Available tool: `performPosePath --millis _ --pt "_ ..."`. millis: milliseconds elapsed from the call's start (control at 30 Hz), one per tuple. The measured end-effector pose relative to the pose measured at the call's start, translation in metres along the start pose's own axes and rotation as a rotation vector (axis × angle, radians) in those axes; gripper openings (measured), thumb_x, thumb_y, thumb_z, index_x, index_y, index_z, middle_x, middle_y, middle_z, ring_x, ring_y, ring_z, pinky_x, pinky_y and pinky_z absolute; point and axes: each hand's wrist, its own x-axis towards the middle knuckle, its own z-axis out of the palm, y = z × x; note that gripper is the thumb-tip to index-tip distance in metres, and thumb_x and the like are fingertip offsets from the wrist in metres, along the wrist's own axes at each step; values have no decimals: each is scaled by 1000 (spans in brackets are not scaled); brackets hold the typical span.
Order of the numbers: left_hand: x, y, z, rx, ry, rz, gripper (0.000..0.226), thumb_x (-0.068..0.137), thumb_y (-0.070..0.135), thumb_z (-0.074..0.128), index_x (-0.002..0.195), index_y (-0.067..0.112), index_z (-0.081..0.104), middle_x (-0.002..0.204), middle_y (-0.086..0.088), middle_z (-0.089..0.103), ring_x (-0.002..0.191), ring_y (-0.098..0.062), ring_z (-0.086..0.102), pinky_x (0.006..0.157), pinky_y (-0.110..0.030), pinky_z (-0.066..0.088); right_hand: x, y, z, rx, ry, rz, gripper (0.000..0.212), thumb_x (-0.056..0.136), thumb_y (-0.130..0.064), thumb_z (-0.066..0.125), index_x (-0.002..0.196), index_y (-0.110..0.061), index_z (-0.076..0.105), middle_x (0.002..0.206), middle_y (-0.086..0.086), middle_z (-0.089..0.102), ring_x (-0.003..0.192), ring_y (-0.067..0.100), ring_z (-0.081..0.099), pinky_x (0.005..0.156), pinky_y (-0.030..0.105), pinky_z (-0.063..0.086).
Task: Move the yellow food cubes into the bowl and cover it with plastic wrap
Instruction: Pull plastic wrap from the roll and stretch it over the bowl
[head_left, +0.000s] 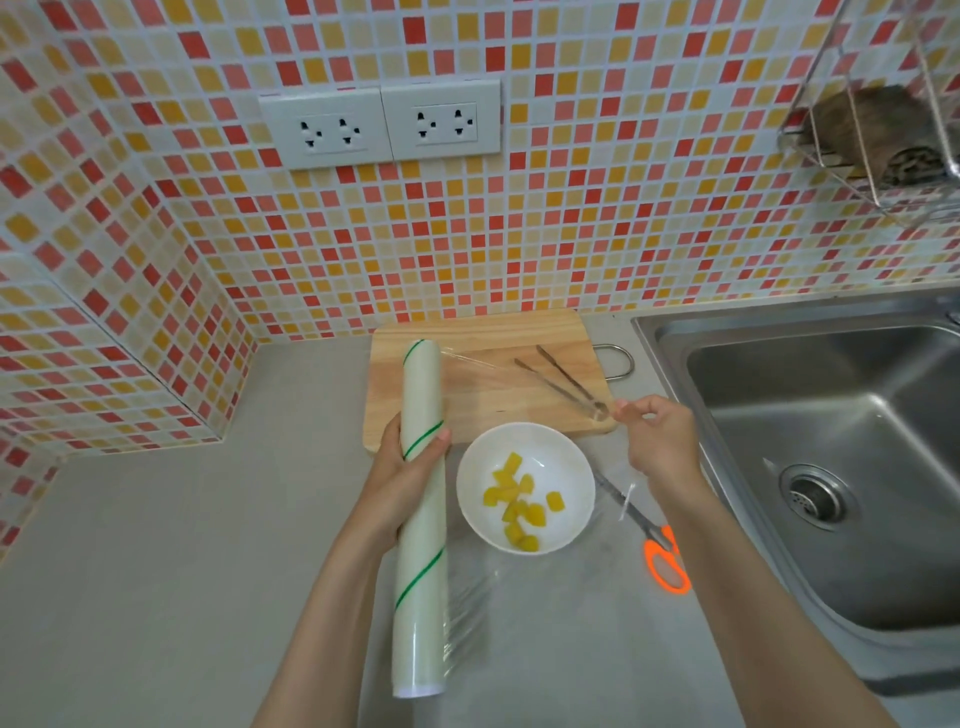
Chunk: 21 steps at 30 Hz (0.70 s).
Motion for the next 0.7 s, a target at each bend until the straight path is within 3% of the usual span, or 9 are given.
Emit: performPosePath --millis 67,167,233,400,600,700 --pt "5 -8 3 63 57 31 64 76 49 65 132 34 38 110 -11 64 89 -29 62 80 -44 52 4 7 1 -49 10 -3 28 87 -26 60 63 -11 59 60 3 55 53 17 47 57 26 37" --pt "8 -17 5 205 133 88 71 73 58 62 135 41 32 112 4 62 97 -22 62 74 -33 49 6 17 5 -82 13 2 25 88 -22 59 68 -7 61 58 6 53 51 19 47 54 27 39" --pt "10 -23 4 275 162 112 70 76 58 61 136 44 28 110 9 61 97 -19 61 71 -27 44 7 22 10 -91 16 -7 26 88 -20 59 65 -7 59 60 7 55 56 21 50 55 27 39" --pt "16 -34 0 373 216 101 70 83 52 60 141 40 23 114 7 59 105 -26 58 79 -29 40 4 31 22 -169 18 -26 23 88 -15 56 75 3 63 73 10 61 73 28 54 66 33 42" --pt "17 -40 8 573 299 30 80 85 58 51 148 29 13 125 -17 59 111 -38 56 81 -39 43 -12 46 34 -231 11 -105 20 90 -16 53 78 -2 60 73 11 62 71 29 56 60 30 34" --pt "14 -39 16 650 315 6 82 85 60 47 149 27 7 125 -19 58 112 -37 56 81 -40 42 -18 47 37 -205 4 -161 12 89 -14 55 96 -6 58 77 15 65 71 31 58 63 36 41"
